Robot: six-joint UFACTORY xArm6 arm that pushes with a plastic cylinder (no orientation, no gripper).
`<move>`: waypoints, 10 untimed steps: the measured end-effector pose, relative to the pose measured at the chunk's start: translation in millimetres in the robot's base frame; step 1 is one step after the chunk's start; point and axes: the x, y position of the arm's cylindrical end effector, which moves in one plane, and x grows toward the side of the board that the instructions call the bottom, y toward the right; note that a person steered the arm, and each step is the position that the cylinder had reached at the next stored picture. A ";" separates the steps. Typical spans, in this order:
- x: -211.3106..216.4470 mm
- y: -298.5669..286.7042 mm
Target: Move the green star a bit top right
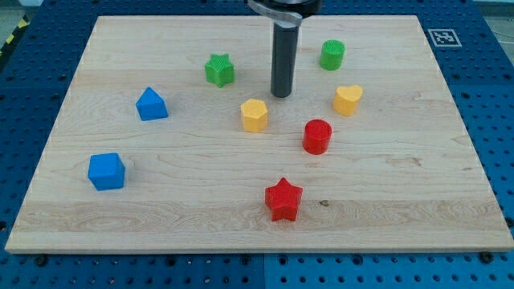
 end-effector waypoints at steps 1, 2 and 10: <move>0.0 -36.9; 0.0 -67.7; -33.7 -74.7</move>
